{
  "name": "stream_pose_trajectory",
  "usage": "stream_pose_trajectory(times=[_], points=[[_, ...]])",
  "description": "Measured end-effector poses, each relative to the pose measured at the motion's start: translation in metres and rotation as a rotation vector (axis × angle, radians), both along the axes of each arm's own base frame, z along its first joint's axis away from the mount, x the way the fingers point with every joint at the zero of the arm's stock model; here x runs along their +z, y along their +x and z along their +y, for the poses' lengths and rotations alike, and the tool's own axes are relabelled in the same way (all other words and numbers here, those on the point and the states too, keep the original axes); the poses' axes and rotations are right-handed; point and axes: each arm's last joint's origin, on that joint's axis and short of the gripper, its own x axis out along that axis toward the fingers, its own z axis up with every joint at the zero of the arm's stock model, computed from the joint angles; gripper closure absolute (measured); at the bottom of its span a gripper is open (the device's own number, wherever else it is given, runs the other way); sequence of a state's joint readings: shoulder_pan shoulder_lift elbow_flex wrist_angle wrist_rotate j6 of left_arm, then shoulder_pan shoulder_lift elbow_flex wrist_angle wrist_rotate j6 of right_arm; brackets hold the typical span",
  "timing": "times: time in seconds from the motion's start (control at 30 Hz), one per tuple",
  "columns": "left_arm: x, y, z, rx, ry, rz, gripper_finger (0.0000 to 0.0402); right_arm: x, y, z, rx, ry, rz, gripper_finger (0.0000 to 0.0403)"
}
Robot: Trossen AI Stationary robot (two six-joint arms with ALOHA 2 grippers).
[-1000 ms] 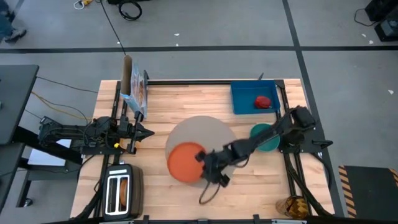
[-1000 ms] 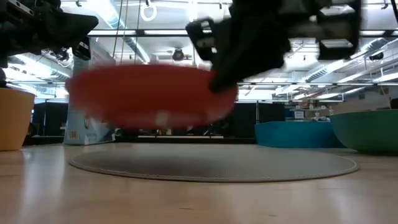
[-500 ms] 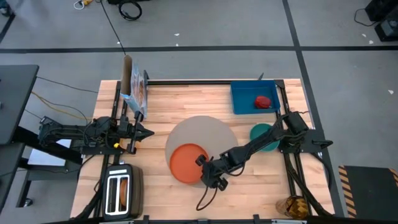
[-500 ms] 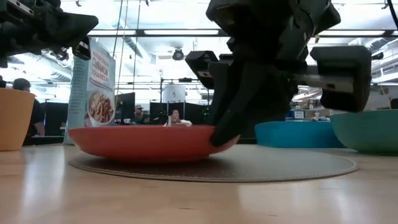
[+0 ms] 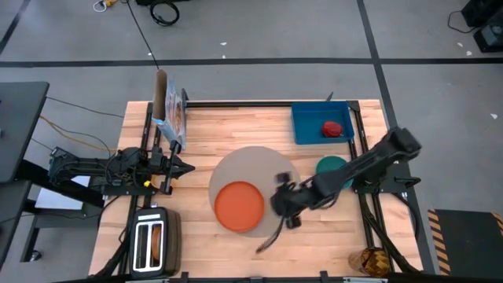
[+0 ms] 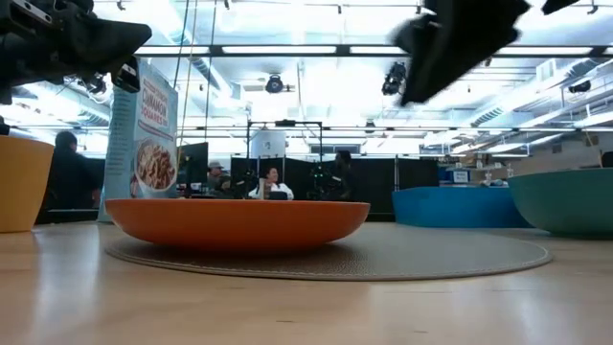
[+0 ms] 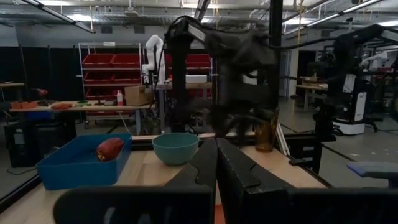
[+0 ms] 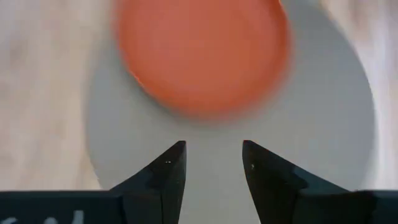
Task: Arrange a breakfast setting
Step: Put the orange plate on the round table mat
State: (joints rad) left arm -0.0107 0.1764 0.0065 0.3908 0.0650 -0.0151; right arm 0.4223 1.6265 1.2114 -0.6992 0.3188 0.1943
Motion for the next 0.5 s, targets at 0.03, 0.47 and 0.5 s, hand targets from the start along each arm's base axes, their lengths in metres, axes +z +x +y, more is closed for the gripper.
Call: stream_pose_trajectory(times=[0.03,0.47,0.5], points=[[0.0,0.0,0.0,0.0,0.0,0.0,0.0392,0.005,-0.01,-0.006,-0.082,0.013,0.033,0.0238],[0.0,0.0,0.0,0.0,0.0,0.0,0.0392,-0.019,-0.102,-0.044,-0.987,0.202,0.282,0.0239],[0.0,0.0,0.0,0.0,0.0,0.0,0.0392,-0.026,-0.104,-0.046,-1.0,0.21,0.305,0.0239]])
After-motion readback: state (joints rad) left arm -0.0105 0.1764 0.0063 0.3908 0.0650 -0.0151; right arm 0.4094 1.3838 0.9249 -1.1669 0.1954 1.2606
